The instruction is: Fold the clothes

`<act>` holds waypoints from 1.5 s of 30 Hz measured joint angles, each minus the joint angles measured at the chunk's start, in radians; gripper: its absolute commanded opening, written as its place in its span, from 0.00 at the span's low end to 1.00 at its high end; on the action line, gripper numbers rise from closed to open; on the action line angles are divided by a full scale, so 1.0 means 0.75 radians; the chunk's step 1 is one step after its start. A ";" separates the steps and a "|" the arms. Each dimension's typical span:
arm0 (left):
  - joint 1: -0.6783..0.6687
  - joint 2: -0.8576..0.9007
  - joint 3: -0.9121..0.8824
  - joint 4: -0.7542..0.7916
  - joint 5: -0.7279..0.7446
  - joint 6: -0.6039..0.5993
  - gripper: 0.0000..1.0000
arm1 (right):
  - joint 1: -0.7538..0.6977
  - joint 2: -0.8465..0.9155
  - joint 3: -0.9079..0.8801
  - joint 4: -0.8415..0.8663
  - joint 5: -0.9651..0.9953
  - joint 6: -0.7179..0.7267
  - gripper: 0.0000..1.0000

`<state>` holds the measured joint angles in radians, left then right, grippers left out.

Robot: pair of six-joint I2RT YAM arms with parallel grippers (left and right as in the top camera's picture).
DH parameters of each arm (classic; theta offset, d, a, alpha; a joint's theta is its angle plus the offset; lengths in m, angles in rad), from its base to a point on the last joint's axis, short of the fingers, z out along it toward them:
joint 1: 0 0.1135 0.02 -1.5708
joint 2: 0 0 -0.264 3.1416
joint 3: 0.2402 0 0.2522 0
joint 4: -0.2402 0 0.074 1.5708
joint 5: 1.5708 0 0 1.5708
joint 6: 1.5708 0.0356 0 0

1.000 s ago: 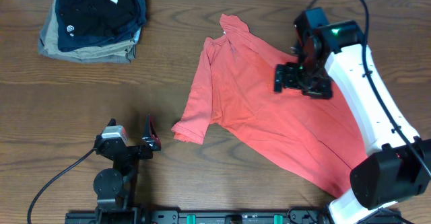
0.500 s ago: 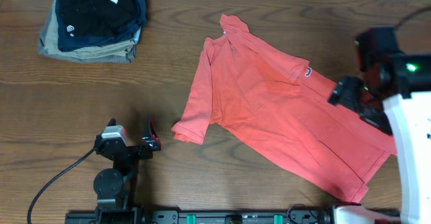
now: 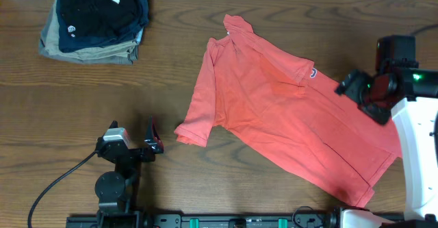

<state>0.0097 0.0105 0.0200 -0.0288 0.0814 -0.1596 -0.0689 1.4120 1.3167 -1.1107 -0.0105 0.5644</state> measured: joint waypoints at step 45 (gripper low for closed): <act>0.000 0.000 0.000 0.000 0.000 0.000 0.98 | 0.245 0.787 -0.003 0.557 -0.044 -0.348 0.36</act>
<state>0.0097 0.0105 0.0200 -0.0288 0.0814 -0.1596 0.1146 2.0022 1.3144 -0.6926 -0.0437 0.3031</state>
